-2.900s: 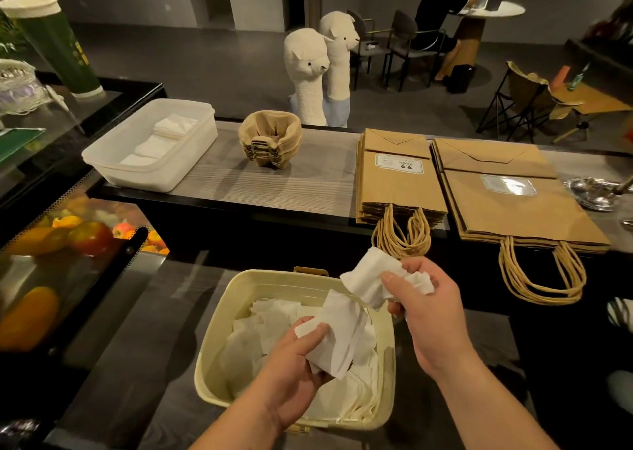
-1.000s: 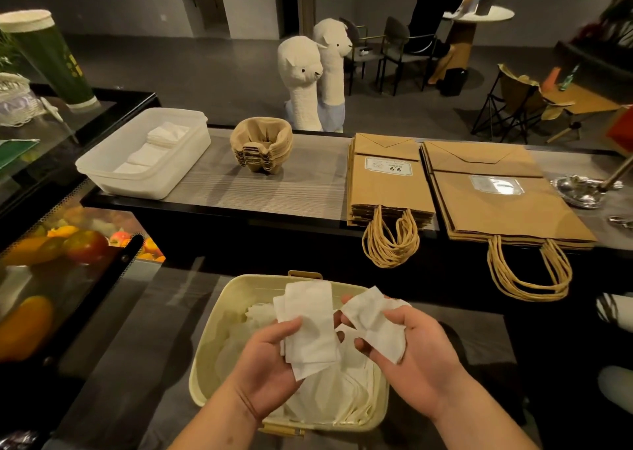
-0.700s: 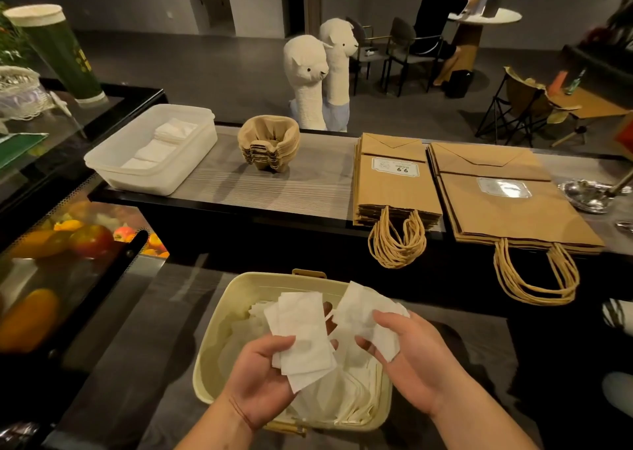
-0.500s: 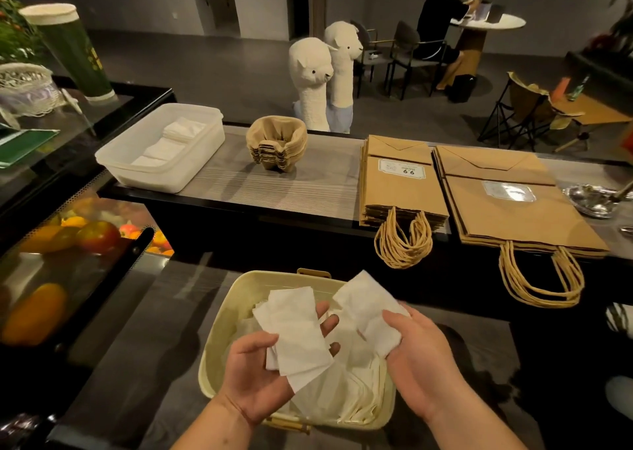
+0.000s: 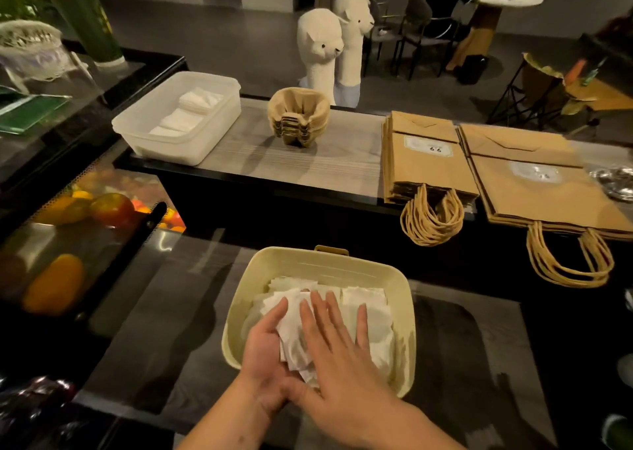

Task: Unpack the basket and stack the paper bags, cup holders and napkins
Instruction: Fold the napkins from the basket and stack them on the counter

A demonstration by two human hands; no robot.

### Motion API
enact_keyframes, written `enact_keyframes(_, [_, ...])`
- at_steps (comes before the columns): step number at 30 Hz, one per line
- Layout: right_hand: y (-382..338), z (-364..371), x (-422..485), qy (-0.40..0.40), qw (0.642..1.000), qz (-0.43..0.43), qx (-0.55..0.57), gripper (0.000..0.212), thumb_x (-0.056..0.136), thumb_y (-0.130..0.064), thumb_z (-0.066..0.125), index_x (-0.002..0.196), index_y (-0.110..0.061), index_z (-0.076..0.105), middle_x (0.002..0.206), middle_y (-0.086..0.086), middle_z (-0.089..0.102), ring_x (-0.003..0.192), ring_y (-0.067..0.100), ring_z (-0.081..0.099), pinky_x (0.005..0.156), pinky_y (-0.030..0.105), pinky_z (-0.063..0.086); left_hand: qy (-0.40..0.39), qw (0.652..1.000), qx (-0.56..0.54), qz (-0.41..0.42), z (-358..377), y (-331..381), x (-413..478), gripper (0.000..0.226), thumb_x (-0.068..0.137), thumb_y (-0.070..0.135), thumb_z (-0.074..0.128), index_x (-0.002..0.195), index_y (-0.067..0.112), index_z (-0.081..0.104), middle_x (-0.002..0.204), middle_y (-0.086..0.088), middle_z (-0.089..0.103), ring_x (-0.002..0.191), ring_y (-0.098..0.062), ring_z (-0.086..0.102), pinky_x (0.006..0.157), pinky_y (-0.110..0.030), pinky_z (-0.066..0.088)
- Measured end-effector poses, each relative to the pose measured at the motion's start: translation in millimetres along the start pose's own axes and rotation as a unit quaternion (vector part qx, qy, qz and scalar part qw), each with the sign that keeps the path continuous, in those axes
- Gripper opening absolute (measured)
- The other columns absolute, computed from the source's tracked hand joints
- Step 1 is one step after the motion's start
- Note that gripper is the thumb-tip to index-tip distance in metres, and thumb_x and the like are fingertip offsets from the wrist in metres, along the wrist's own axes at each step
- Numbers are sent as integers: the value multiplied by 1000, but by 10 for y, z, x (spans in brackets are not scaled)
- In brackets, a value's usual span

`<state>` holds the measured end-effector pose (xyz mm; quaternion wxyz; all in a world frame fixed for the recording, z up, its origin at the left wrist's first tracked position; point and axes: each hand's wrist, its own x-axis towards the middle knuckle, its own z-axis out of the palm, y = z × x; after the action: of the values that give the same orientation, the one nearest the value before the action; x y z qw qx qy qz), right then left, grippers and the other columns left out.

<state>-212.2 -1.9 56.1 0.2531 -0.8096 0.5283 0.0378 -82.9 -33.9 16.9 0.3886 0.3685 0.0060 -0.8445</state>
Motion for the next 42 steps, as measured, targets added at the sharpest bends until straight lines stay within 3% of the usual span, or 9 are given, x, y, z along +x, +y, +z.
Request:
enact_keyframes(3, [-148,174,93,-54,998,-26,-13,90,99,-65,29,149,-25,-35,159,-2,-41,142,20,-46,113,58,-31,14,1000,-4,-25,-210,76,-36,70,88,50,57,135,0,64,130,-21,67,111,-40,67,102,-54,47])
enact_keyframes(7, [-152,302,209,-24,986,5,164,83,101,-60,37,154,-41,-24,162,-18,-34,145,7,-40,117,40,-25,33,999,-28,13,-485,286,-160,63,87,44,60,126,-4,69,136,-26,63,117,-43,67,103,-57,50])
enact_keyframes(10, [262,341,365,20,949,168,266,61,99,-50,52,153,-40,28,163,-13,25,150,14,25,122,32,23,42,997,-21,57,-715,541,-255,78,63,42,89,123,-5,70,137,-26,62,125,-41,63,109,-60,46])
enact_keyframes(13, [656,407,576,-22,926,320,200,56,96,-47,60,146,-30,41,149,-2,45,129,23,52,105,37,46,62,996,-23,62,-849,716,-308,74,82,53,66,139,6,61,137,-23,63,129,-41,60,102,-67,43])
enact_keyframes(23, [363,698,1855,42,924,324,198,80,88,-65,59,154,-42,20,161,3,23,142,35,31,108,52,38,115,992,-31,30,-747,826,-269,73,96,56,47,140,-2,54,136,-29,62,131,-44,56,107,-57,42])
enact_keyframes(27, [278,894,2078,-40,952,279,122,51,95,-51,51,144,-38,42,140,5,44,127,35,39,101,49,42,132,991,-2,29,-767,928,-268,68,87,52,56,123,-5,65,130,-28,66,128,-42,58,108,-55,43])
enact_keyframes(30, [226,957,2092,11,949,271,159,31,95,-32,52,123,-30,66,124,4,61,116,31,51,97,39,46,136,990,-5,22,-789,996,-271,67,93,53,54,131,-1,63,131,-25,66,127,-41,60,111,-55,42])
enact_keyframes(37, [312,596,1590,137,824,349,425,25,88,-37,77,105,-19,76,103,-1,71,96,23,66,82,32,52,122,992,6,6,-676,1014,-324,66,84,48,60,121,-6,67,124,-27,69,105,-40,73,103,-54,45])
enact_keyframes(42, [360,222,994,238,743,335,528,25,93,-33,72,74,-20,64,72,-4,62,72,18,58,73,36,45,118,992,47,14,-508,1022,-276,57,92,44,55,121,-3,68,121,-24,72,109,-38,71,99,-53,51])
